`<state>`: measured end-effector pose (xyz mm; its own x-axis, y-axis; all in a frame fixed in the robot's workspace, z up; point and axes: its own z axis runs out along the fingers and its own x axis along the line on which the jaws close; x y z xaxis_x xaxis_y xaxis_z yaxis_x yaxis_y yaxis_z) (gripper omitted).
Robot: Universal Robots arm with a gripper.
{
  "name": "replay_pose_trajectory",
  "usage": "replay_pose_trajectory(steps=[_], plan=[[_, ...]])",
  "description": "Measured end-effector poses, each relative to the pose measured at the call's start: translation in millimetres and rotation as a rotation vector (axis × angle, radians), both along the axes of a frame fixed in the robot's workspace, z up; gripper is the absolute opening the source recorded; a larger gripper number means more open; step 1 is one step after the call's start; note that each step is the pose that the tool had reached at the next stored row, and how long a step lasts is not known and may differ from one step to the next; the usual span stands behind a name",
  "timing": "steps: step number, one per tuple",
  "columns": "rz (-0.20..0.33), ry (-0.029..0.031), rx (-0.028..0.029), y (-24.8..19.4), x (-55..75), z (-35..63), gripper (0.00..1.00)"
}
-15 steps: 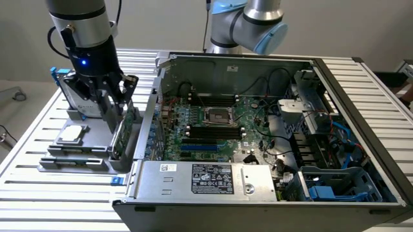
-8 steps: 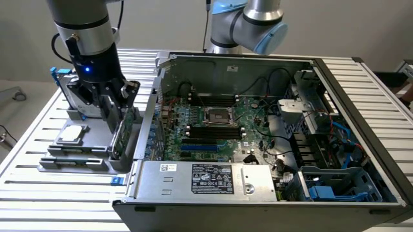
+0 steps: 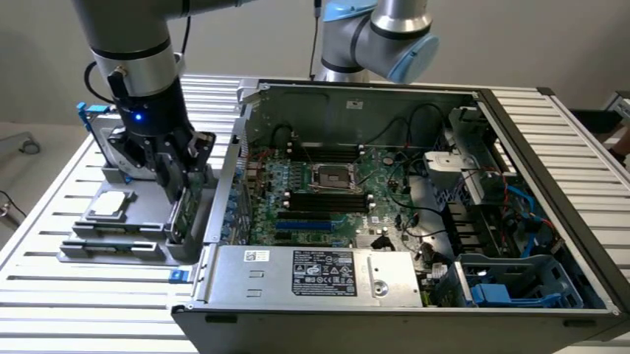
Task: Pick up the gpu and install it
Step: 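Pick up the gpu and move the gpu toward the slot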
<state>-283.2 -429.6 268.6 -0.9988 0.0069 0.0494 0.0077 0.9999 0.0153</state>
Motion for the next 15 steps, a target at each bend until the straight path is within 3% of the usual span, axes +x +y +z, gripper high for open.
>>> replay_pose_trajectory(steps=[11, 15], plan=[[0.002, -0.0003, -0.0047, -0.1, 1.1, -20.0, 0.42], [0.002, -0.0087, -0.0071, -0.1, 1.1, -24.0, 0.42]])
